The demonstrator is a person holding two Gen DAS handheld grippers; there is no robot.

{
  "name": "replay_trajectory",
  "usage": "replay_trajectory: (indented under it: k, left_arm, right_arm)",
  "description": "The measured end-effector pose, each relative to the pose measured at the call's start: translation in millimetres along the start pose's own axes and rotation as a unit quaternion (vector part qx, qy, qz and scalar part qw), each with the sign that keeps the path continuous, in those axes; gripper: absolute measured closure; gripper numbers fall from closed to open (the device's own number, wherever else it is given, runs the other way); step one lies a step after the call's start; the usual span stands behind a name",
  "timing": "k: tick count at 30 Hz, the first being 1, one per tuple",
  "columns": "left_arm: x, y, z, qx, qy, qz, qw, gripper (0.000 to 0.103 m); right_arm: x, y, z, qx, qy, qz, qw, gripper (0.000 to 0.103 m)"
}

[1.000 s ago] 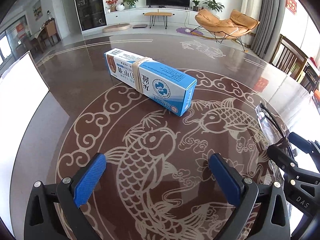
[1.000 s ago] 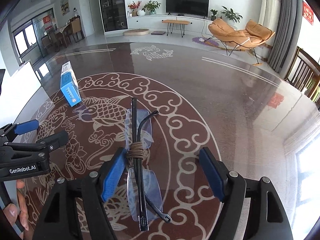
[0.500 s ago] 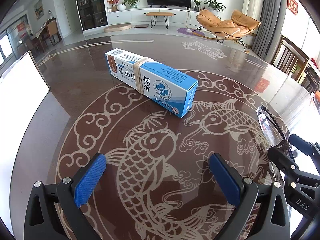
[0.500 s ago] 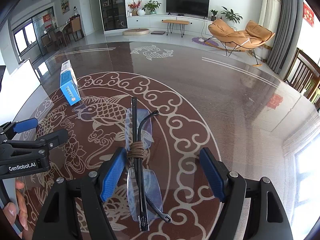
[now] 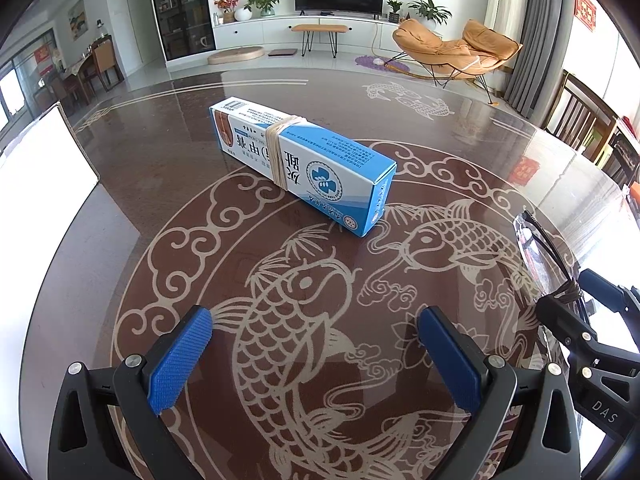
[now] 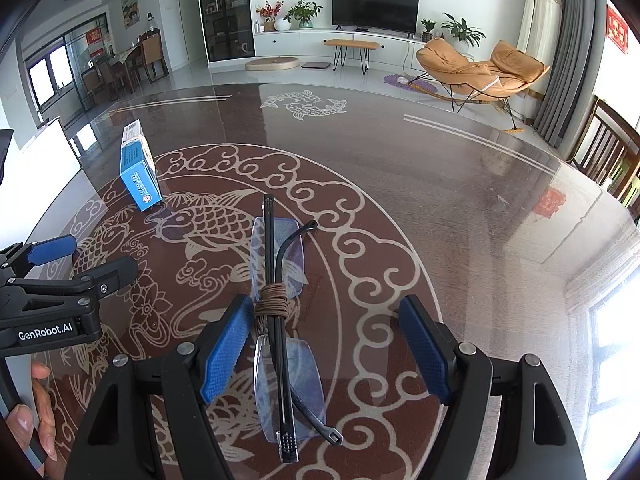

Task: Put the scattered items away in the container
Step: 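Lift the eyeglasses with the right tool while the left tool approaches the toothpaste carton, then close the left tool on the string-tied toothpaste carton while the right tool holds the eyeglasses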

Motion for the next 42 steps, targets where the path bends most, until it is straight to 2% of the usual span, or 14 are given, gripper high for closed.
replay_trajectory:
  k: [5, 7, 9, 12, 15, 19, 23, 26, 28, 30, 32, 34, 37, 42]
  left_arm:
    - [-0.4, -0.2, -5.5, 0.002, -0.001, -0.004, 1.0, 0.0]
    - [1.6, 5.6, -7.1, 0.027, -0.015, -0.056, 0.998, 0.0]
    - [0.1, 15.3, -16.3, -0.001, -0.044, -0.087, 0.9952, 0.0]
    - [-11.1, 41.3, -31.1, -0.071, -0.101, -0.069, 0.9899, 0.0]
    - [-6.0, 74.4, -37.1, -0.112, -0.084, -0.076, 0.9872, 0.0]
    - [26.0, 104.3, -37.0, -0.141, -0.02, -0.092, 0.9855, 0.0]
    - [63.2, 96.0, -35.7, -0.142, 0.042, -0.14, 0.979, 0.0]
    - [47.7, 80.9, -51.7, -0.144, 0.056, -0.114, 0.9814, 0.0]
    - [38.7, 67.4, -64.7, -0.12, 0.044, -0.107, 0.986, 0.0]
    - [33.6, 57.3, -78.7, -0.088, 0.057, -0.1, 0.9894, 0.0]
    - [35.5, 53.0, -83.7, -0.067, 0.034, -0.1, 0.9922, 0.0]
    - [40.6, 53.3, -81.8, -0.055, 0.002, -0.101, 0.9934, 0.0]
    - [42.0, 65.5, -62.6, 0.007, -0.005, -0.079, 0.9969, 0.0]
    - [42.2, 79.9, -22.8, 0.145, -0.006, -0.049, 0.9882, 0.0]
  right_arm:
    - [0.0, 0.0, 0.1, 0.0, 0.0, 0.0, 1.0, 0.027]
    - [0.0, 0.0, 0.1, 0.0, 0.0, 0.0, 1.0, 0.027]
    - [-0.3, -0.1, 0.1, 0.0, 0.0, 0.0, 1.0, 0.027]
    - [0.2, -0.1, 0.3, 0.0, 0.0, 0.0, 1.0, 0.027]
    - [-0.2, -0.1, 0.1, 0.0, 0.0, 0.0, 1.0, 0.027]
    - [0.2, -0.1, 0.2, 0.0, 0.0, 0.0, 1.0, 0.027]
    - [0.3, 0.0, 0.3, 0.0, 0.0, 0.0, 1.0, 0.027]
    - [0.3, 0.0, 0.3, 0.0, 0.0, 0.0, 1.0, 0.027]
    - [0.2, -0.1, 0.3, 0.0, 0.0, 0.0, 1.0, 0.027]
    - [0.3, 0.0, 0.4, 0.0, 0.0, 0.0, 1.0, 0.027]
    - [0.4, 0.0, 0.5, 0.0, 0.0, 0.0, 1.0, 0.027]
    - [0.3, 0.0, 0.5, 0.0, 0.0, 0.0, 1.0, 0.027]
    - [0.3, 0.1, 0.6, 0.0, 0.0, 0.0, 1.0, 0.027]
    - [-0.1, 0.0, 0.5, 0.0, 0.0, 0.0, 1.0, 0.027]
Point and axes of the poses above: each gripper's, at about its wrist camera, not at the fingertips, and x roughly the way its jaws point, z to its right, y to its top, the point moved 5 cm from there along x, roughly the way its jaws point, and after that the axes turned 9 degrees about y, right-handed, at the moved point
